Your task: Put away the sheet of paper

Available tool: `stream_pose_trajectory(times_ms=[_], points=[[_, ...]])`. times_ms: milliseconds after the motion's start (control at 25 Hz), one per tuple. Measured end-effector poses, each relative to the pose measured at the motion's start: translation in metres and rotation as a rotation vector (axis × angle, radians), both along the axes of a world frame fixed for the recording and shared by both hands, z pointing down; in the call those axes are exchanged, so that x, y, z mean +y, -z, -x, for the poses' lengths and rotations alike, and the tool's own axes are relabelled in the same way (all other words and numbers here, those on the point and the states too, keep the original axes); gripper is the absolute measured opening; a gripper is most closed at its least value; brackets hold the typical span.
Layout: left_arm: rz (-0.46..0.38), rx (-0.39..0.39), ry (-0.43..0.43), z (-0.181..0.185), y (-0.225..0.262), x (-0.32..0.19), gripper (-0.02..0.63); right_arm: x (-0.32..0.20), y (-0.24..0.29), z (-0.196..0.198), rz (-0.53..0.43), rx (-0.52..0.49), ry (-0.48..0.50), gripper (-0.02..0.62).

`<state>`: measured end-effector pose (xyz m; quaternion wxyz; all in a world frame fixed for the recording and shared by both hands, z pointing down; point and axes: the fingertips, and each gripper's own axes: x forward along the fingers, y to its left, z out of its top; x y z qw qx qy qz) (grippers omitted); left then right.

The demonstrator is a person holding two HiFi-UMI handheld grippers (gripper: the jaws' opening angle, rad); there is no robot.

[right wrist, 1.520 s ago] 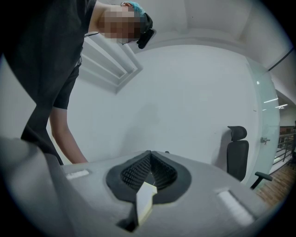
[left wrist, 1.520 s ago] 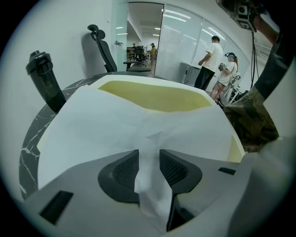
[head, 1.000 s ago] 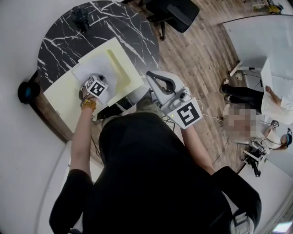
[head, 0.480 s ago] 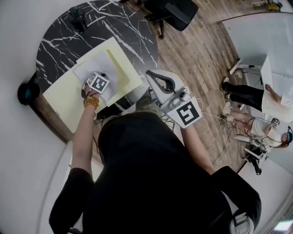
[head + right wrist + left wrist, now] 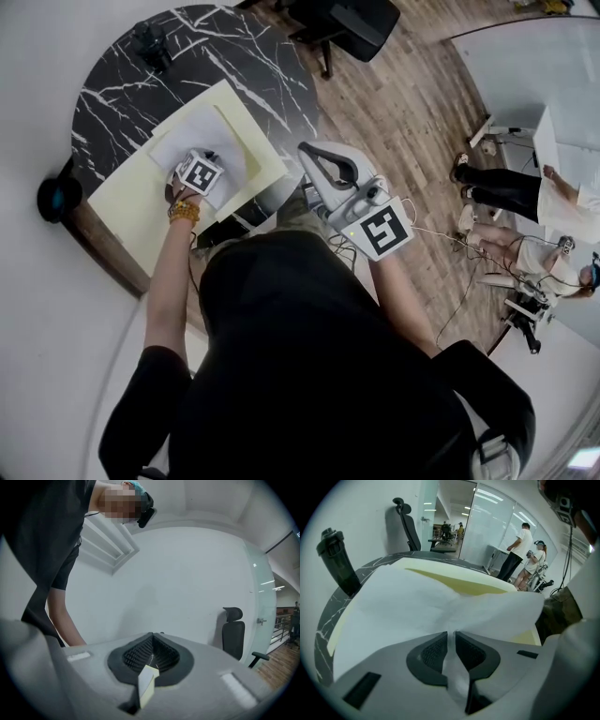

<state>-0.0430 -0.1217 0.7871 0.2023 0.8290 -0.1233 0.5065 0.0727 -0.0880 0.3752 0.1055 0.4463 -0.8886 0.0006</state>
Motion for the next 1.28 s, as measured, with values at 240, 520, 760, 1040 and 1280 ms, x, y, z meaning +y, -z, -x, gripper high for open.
stream_pose_trajectory(times_ms=[240,520,760,1040,1280], points=[[-0.165,0.104,-0.1,0.01,0.051,0.002,0.135,-0.002,-0.001,-0.018,0.002,-0.013,-0.04,-0.002],[-0.188,0.085,-0.104,0.0,0.045,-0.027,0.229,-0.004,-0.006,-0.022,0.005,-0.024,-0.052,-0.002],[-0.117,0.008,-0.185,-0.029,0.011,-0.027,0.264,0.003,-0.009,-0.036,0.02,-0.014,-0.089,-0.002],[-0.119,-0.017,-0.104,-0.035,0.004,-0.044,0.262,0.01,-0.016,-0.049,0.038,-0.011,-0.128,-0.002],[-0.148,-0.015,-0.075,-0.038,0.012,-0.046,0.256,0.009,-0.012,-0.044,0.033,-0.015,-0.118,-0.003]])
